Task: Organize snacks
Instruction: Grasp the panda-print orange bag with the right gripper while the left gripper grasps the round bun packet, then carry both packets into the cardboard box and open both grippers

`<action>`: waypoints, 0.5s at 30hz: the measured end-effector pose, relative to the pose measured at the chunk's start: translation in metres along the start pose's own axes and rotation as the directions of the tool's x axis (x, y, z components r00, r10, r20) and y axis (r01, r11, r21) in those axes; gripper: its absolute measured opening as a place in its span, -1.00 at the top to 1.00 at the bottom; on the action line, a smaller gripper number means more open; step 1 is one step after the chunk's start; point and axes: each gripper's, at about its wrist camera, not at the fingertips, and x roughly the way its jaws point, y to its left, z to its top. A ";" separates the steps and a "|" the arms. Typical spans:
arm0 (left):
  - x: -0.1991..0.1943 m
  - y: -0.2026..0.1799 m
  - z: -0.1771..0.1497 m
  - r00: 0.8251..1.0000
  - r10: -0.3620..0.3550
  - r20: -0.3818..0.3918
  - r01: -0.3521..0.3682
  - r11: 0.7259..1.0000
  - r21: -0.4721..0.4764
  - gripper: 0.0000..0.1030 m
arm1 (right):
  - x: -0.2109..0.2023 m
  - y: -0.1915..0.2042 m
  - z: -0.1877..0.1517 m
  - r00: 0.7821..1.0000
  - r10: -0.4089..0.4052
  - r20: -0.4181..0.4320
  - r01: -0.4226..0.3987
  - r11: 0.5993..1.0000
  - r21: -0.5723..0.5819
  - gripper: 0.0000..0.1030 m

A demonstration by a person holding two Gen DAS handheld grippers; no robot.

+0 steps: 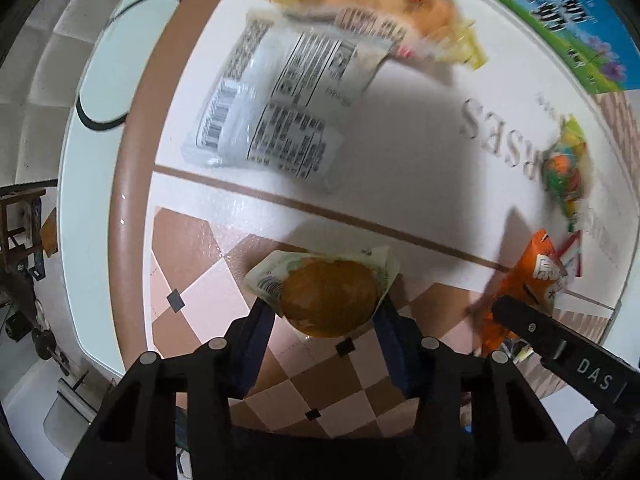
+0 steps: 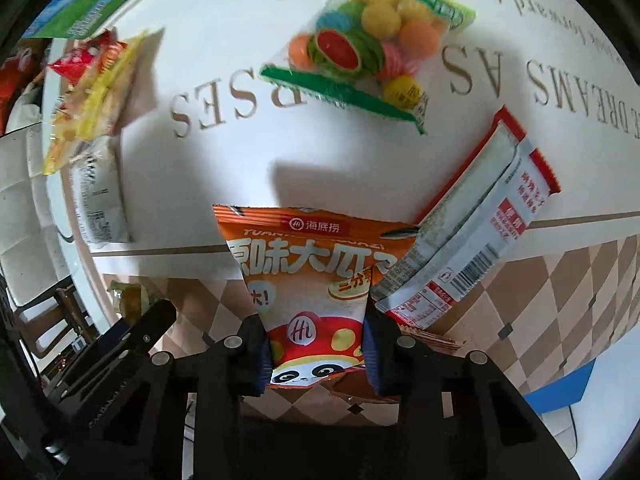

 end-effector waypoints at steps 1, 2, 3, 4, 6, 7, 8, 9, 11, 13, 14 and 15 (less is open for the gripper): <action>-0.006 -0.001 0.000 1.000 -0.009 0.009 0.009 1.000 0.003 0.08 | -0.006 0.002 -0.002 1.000 0.008 0.011 -0.008 1.000 -0.004 0.26; -0.012 -0.002 0.000 1.000 -0.018 0.019 0.018 1.000 0.008 0.08 | -0.011 0.002 -0.004 1.000 0.015 0.018 -0.015 1.000 -0.009 0.26; -0.019 -0.004 0.000 0.999 -0.026 0.031 0.026 1.000 0.013 0.08 | -0.017 0.003 -0.005 0.999 0.023 0.027 -0.022 1.000 -0.014 0.26; -0.027 -0.006 0.000 0.998 -0.037 0.042 0.037 0.999 0.018 0.08 | -0.026 0.005 -0.006 0.999 0.033 0.041 -0.032 0.999 -0.022 0.26; -0.049 -0.010 0.002 0.996 -0.067 0.067 0.065 0.997 0.034 0.08 | -0.039 0.007 -0.005 0.997 0.046 0.064 -0.044 0.998 -0.039 0.26; -0.058 -0.013 0.003 0.993 -0.081 0.082 0.078 0.996 0.041 0.08 | -0.050 0.010 -0.006 0.995 0.061 0.080 -0.058 0.997 -0.047 0.26; -0.069 -0.016 0.005 0.990 -0.097 0.099 0.092 0.995 0.049 0.08 | -0.058 0.009 -0.005 0.993 0.073 0.090 -0.068 0.996 -0.053 0.27; -0.082 -0.020 0.007 0.986 -0.114 0.117 0.108 0.992 0.060 0.08 | -0.068 0.010 -0.005 0.991 0.086 0.103 -0.081 0.995 -0.059 0.27; -0.109 -0.034 0.016 0.976 -0.148 0.158 0.137 0.987 0.081 0.08 | -0.093 0.011 0.001 0.984 0.119 0.136 -0.109 0.991 -0.073 0.27; -0.132 -0.037 0.021 0.966 -0.176 0.188 0.158 0.982 0.105 0.08 | -0.123 0.015 0.008 0.972 0.151 0.180 -0.138 0.987 -0.087 0.27; -0.147 -0.041 0.028 0.960 -0.190 0.205 0.169 0.979 0.116 0.08 | -0.136 0.015 0.013 0.966 0.162 0.199 -0.146 0.985 -0.093 0.27; -0.161 -0.045 0.040 0.953 -0.204 0.224 0.178 0.975 0.131 0.08 | -0.151 0.017 0.018 0.959 0.173 0.223 -0.154 0.983 -0.100 0.27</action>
